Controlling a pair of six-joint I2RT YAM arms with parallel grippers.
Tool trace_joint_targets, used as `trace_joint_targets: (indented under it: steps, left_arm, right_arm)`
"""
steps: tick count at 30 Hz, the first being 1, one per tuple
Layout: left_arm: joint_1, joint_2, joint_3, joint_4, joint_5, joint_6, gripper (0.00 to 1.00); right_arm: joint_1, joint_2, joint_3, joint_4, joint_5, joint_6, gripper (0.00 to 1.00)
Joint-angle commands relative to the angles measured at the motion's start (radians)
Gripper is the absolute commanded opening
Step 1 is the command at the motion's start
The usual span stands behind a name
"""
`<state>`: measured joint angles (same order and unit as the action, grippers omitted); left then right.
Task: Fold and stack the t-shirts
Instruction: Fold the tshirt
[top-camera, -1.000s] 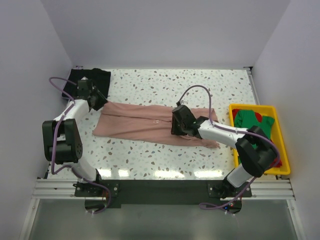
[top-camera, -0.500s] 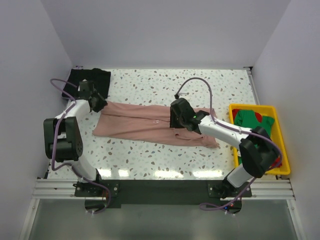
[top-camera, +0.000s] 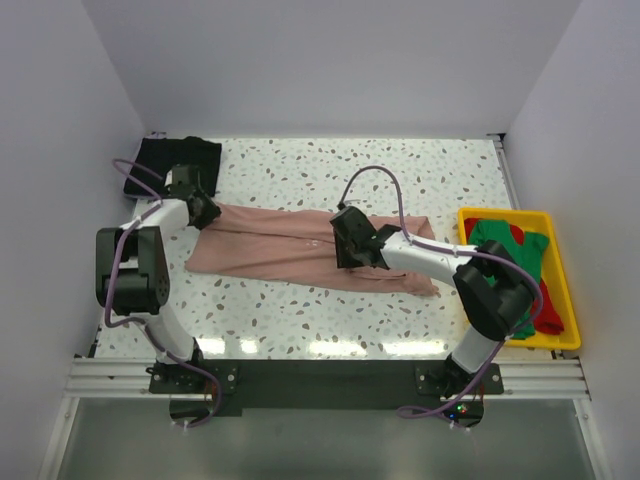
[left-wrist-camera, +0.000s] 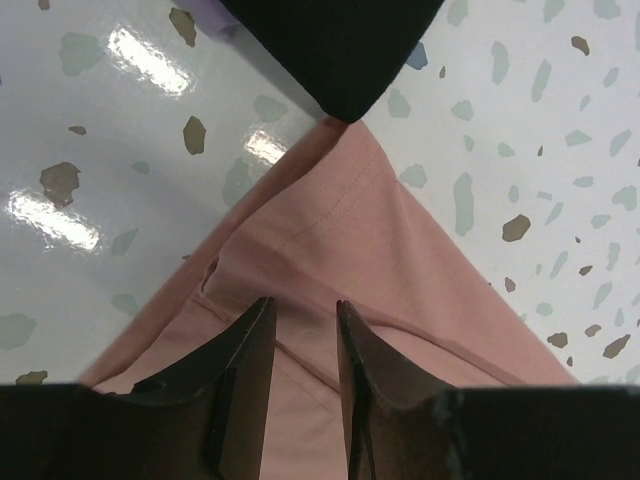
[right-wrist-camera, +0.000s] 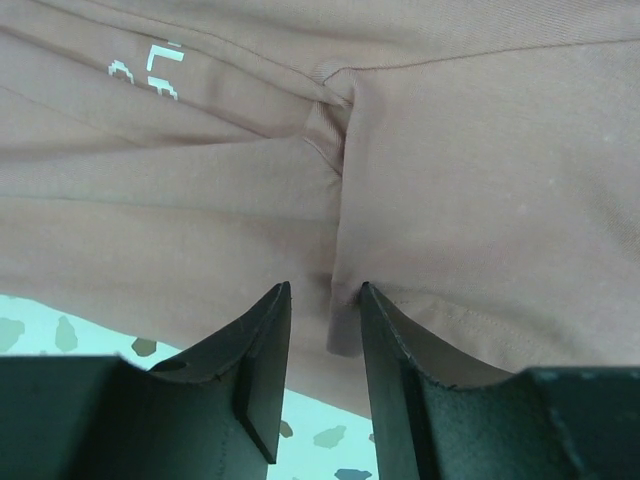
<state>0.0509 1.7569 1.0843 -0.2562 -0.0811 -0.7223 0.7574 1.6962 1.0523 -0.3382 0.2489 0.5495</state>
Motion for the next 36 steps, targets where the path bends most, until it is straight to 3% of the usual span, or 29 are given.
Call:
trace_joint_targets:
  steps: [1,10,14,18,20,36]
  left_arm:
    - [-0.006,0.016,-0.004,0.006,-0.060,-0.014,0.36]
    - [-0.013,0.030,-0.023,0.003,-0.094,-0.019,0.32]
    - [-0.013,0.027,-0.020,0.003,-0.092,-0.022,0.19]
    - [-0.013,0.015,-0.001,-0.006,-0.095,-0.017,0.03]
    - [-0.013,0.006,0.012,-0.012,-0.101,-0.016,0.00]
    - [-0.010,-0.060,0.051,-0.044,-0.112,0.003,0.00]
  right_arm:
    - [0.007,-0.001,-0.002,0.005,0.032,-0.006,0.37]
    - [0.010,-0.010,-0.031,0.010,0.012,-0.008,0.18]
    - [0.010,-0.033,-0.041,0.008,0.003,-0.005,0.08]
    - [0.010,-0.076,-0.044,-0.007,0.003,-0.008,0.04]
    - [0.010,-0.095,-0.044,-0.016,0.006,-0.008,0.03]
    - [0.008,-0.248,-0.112,-0.065,-0.020,0.012,0.01]
